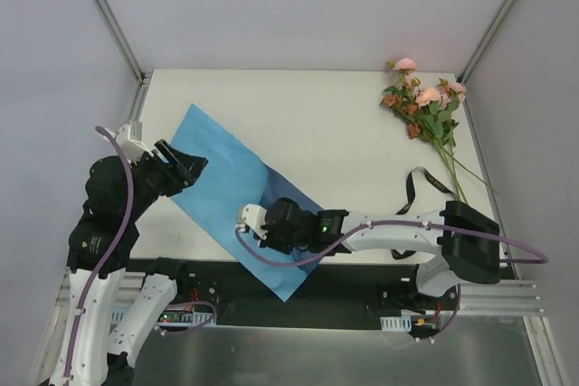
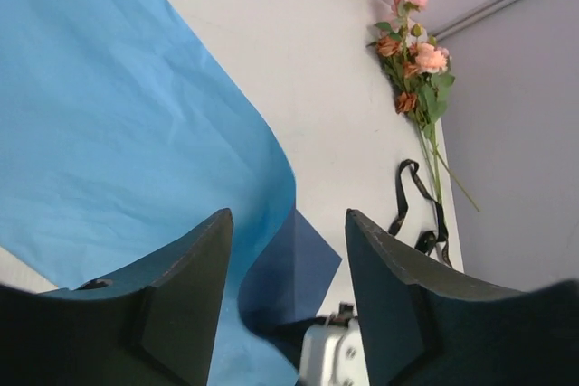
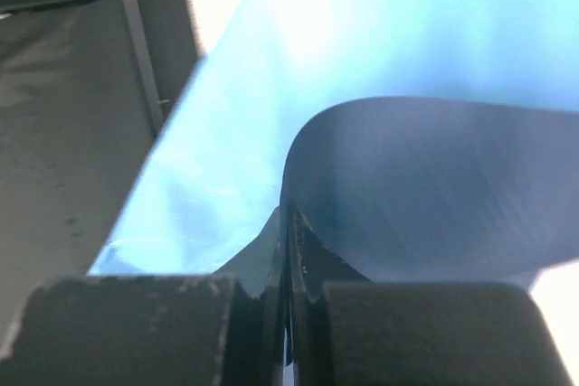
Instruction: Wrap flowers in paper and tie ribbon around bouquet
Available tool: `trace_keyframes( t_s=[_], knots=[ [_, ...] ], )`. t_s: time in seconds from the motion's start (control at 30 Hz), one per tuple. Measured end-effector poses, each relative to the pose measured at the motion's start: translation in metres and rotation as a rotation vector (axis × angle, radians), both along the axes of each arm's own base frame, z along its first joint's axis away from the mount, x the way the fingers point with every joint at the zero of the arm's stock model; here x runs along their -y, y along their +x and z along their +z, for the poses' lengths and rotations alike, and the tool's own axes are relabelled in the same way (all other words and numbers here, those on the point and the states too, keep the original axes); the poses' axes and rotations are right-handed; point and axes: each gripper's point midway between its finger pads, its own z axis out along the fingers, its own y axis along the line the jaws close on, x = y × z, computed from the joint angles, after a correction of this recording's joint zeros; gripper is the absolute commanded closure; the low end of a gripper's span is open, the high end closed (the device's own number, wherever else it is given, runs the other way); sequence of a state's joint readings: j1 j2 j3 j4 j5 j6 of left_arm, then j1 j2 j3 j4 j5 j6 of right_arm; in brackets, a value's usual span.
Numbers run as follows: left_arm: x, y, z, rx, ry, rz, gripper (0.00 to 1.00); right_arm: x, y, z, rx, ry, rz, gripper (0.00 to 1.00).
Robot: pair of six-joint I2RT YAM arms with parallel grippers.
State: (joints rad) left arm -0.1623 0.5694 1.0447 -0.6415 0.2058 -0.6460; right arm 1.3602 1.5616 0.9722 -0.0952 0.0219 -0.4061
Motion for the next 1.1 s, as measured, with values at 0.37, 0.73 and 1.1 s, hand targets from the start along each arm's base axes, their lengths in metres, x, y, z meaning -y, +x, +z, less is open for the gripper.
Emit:
trace_keyframes(
  t_s=[0.37, 0.73, 1.1],
  knots=[
    [0.014, 0.027, -0.124, -0.437, 0.05, -0.053, 0.55, 0.113, 0.196, 0.085, 0.133, 0.245, -0.737, 1.0],
    [0.082, 0.039, -0.217, -0.686, 0.004, -0.299, 0.71, 0.216, 0.25, 0.129, 0.287, 0.298, -1.086, 1.0],
    [0.156, 0.019, -0.228, -0.664, 0.026, -0.5, 0.67, 0.212, 0.267, 0.182, 0.329, 0.402, -1.091, 1.0]
  ],
)
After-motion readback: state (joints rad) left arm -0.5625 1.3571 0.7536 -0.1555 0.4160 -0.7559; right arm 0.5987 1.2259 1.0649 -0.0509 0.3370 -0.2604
